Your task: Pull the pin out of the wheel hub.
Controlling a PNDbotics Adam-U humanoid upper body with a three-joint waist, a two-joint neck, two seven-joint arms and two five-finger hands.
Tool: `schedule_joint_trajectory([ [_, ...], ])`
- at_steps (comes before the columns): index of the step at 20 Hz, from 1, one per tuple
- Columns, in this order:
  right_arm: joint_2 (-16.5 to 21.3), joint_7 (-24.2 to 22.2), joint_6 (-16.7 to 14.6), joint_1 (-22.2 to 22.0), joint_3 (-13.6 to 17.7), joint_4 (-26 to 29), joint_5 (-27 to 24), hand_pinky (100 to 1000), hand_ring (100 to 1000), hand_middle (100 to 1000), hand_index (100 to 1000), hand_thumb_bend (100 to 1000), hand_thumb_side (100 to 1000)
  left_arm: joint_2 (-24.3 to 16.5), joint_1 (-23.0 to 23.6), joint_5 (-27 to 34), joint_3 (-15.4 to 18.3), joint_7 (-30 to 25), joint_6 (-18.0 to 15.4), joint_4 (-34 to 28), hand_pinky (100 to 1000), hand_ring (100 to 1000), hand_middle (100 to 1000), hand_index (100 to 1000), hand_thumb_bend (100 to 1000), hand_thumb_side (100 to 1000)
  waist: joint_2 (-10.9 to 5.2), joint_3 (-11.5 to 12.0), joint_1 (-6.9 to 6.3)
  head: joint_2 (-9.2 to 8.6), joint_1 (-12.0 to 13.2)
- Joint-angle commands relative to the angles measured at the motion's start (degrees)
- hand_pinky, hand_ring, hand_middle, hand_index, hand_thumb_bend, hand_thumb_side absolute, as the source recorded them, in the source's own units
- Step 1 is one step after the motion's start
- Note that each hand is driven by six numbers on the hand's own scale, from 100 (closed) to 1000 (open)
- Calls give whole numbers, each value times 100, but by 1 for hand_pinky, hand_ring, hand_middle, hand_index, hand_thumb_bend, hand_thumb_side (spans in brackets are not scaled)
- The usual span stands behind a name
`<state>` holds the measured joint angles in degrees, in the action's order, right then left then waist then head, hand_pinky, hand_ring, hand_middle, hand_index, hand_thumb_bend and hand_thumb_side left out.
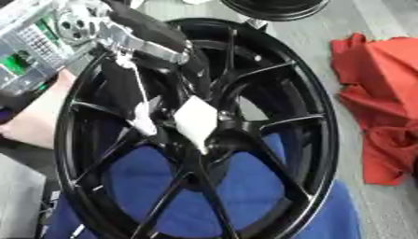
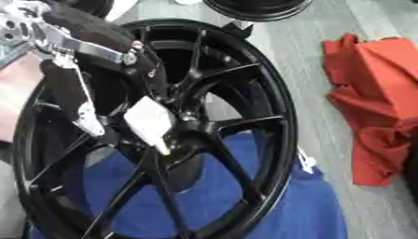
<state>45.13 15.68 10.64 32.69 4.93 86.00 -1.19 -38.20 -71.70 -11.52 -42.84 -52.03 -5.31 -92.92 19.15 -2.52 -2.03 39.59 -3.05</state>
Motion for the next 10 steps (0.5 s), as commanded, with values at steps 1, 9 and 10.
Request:
schedule_joint_trajectory([
  [1,128,36,-7,48,78,61,-55,766,637,684,684,100,776,-9,-159,132,-1,6,-29,-148,829,820,789,850,610,328,-97,-2,28,-91,34],
  [9,117,82,-24,47,100,52,-82,765,636,684,683,100,776,12,-201,176,-138,6,-14,-275,803,761,667,812,601,295,-97,-20,11,-80,80],
  [10,116,86,-25,46,100,50,-85,765,636,684,682,100,777,14,-206,166,-147,6,-12,-291,797,745,633,799,605,288,-98,-21,9,-79,83],
])
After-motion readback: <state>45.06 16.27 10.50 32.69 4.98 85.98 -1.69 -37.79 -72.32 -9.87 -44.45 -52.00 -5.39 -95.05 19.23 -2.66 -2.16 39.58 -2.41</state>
